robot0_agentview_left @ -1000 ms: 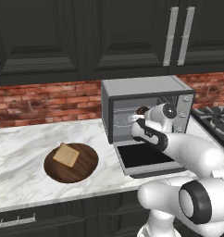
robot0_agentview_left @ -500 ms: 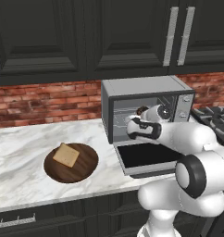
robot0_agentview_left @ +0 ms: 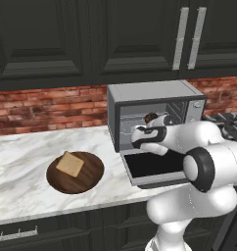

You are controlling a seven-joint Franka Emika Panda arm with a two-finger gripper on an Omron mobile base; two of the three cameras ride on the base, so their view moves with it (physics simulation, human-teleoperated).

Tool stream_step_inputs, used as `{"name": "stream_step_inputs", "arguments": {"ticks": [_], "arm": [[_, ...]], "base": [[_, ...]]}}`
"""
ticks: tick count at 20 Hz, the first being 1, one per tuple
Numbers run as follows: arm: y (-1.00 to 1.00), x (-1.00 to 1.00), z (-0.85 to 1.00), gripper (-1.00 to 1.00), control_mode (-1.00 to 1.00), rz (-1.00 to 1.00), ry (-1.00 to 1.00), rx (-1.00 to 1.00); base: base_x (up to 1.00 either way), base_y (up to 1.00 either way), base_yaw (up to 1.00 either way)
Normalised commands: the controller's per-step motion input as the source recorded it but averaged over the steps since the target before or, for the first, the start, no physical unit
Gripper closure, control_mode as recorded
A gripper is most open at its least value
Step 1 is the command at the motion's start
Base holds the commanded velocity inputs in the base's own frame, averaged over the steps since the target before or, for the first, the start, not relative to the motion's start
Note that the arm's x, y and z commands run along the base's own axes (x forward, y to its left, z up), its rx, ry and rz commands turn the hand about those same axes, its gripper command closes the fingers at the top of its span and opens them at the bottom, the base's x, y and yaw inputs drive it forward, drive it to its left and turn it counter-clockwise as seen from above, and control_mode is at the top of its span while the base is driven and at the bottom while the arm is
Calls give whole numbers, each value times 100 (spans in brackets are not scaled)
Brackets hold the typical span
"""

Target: Pick up the heated bread from the toaster oven and place it in the bowl. Then move the bread bowl to the dining counter.

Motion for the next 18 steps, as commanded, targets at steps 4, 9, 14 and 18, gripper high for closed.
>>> {"name": "stream_step_inputs", "arguments": {"ticks": [4,9,14,18], "arm": [[0,6,-12,-100,-100,0,0,-1],[0,0,4,-100,-100,0,-5,0],[1,-7,49,-100,-100,0,-27,-6],[1,6,21,-100,-100,0,-10,-5]], "base": [[0,0,0],[0,0,0],[0,0,0],[0,0,0]]}}
